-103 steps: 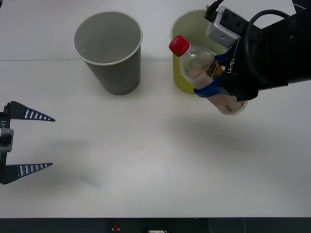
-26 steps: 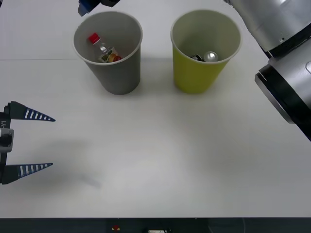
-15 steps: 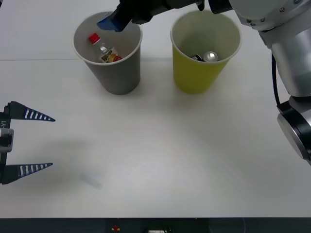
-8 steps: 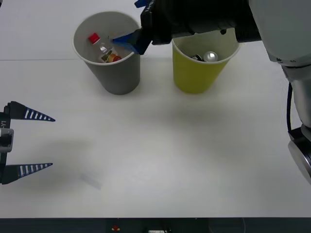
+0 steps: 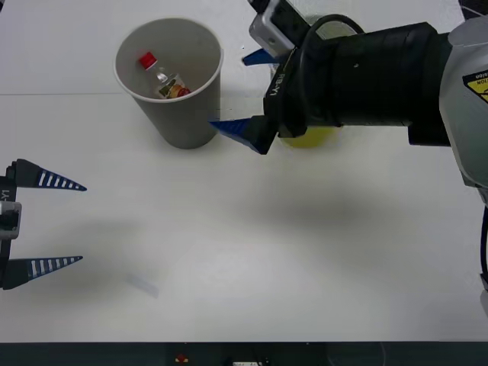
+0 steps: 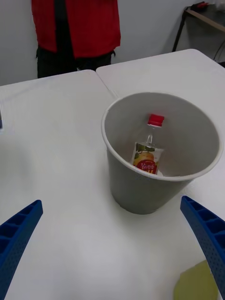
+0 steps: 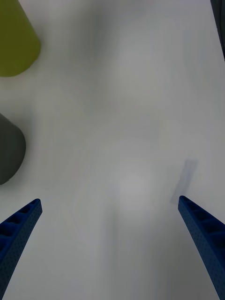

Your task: Put the can into the green bin and the plastic bottle into the gray bin

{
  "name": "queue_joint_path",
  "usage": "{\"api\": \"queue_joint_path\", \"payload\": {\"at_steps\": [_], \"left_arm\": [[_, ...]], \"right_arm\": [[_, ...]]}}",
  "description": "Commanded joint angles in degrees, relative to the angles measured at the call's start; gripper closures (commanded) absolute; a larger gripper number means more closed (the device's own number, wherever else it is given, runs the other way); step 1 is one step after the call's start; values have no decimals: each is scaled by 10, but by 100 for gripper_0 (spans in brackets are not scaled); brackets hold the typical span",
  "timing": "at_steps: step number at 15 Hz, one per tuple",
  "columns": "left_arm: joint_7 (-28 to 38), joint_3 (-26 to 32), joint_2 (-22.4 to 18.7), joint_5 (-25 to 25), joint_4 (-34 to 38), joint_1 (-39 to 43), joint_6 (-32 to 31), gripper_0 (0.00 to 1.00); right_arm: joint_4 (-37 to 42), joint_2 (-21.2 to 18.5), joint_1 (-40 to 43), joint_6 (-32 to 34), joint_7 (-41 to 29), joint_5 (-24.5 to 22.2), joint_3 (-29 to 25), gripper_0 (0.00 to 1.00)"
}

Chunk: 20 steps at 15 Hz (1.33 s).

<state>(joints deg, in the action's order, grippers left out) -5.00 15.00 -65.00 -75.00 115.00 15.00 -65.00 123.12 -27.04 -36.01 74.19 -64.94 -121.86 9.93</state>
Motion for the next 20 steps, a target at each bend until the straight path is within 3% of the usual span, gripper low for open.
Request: {"api": "queue_joint_path", "payload": {"at_steps": [1, 11, 20], "left_arm": [[0, 0, 0, 0, 0, 0, 0, 0], [0, 0, 0, 0, 0, 0, 0, 0], [0, 0, 0, 0, 0, 0, 0, 0]], "right_arm": [[36, -27, 49, -11, 6, 5, 0, 0], [69, -119, 199, -106, 102, 41, 2, 0], [69, -227, 291, -130, 180, 164, -41, 0]]}}
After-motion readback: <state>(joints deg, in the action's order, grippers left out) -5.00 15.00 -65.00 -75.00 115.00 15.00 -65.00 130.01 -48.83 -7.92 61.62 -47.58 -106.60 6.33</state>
